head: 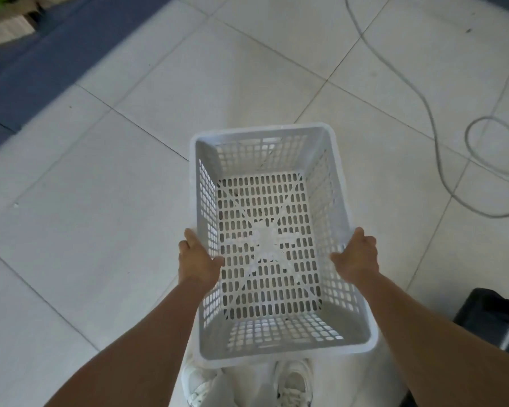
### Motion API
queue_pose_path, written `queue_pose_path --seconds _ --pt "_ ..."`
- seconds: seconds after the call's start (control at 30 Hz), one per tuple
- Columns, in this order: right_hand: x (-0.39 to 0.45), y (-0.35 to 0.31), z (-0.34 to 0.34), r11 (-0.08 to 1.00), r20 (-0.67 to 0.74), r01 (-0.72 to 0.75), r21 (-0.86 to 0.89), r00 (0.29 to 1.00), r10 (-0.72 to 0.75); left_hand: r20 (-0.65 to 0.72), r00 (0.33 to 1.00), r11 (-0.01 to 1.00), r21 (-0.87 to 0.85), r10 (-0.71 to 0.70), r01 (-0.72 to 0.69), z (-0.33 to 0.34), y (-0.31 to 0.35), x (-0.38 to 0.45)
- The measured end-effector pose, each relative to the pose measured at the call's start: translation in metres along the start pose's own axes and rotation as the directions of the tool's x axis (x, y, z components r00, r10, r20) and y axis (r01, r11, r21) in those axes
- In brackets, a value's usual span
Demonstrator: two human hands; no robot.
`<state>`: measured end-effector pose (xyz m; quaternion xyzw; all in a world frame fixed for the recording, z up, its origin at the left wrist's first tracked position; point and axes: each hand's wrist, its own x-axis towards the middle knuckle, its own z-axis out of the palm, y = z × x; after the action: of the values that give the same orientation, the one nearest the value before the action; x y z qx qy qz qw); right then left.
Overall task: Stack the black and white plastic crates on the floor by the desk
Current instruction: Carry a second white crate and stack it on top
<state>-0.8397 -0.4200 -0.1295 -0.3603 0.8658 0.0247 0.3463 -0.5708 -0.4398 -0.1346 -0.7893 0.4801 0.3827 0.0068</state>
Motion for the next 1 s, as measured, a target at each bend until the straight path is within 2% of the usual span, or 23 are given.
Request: queue_pose_path --seconds 0.17,0.3,0.43,0.7,1.0 --pt "-0.009 -0.005 0.01 0.998 -0.085 0.006 -0.069 0.996 -0.012 -0.085 0.996 0.999 0.047 0.008 -0.004 0.0 -0.003 0.001" --pt "-0.021 -0.017 0.005 0.998 -0.166 0.057 -0.025 0.984 -0.061 -0.19 0.982 1.0 0.015 -0.009 0.012 -0.018 -0.004 -0.005" --pt "-0.043 -0.037 -0.016 0.994 -0.178 0.103 0.038 0.98 -0.094 -0.233 0.971 0.997 -0.069 -0.058 0.043 -0.055 -0.008 -0.026" --pt "-0.129 -0.101 -0.082 0.963 -0.211 0.258 0.073 0.948 -0.238 -0.332 0.931 0.975 -0.207 -0.151 0.084 -0.159 -0.014 -0.104" --pt "-0.237 -0.203 -0.158 0.88 -0.163 0.472 0.06 0.874 -0.458 -0.478 0.829 0.938 -0.314 -0.29 0.147 -0.297 -0.023 -0.194"
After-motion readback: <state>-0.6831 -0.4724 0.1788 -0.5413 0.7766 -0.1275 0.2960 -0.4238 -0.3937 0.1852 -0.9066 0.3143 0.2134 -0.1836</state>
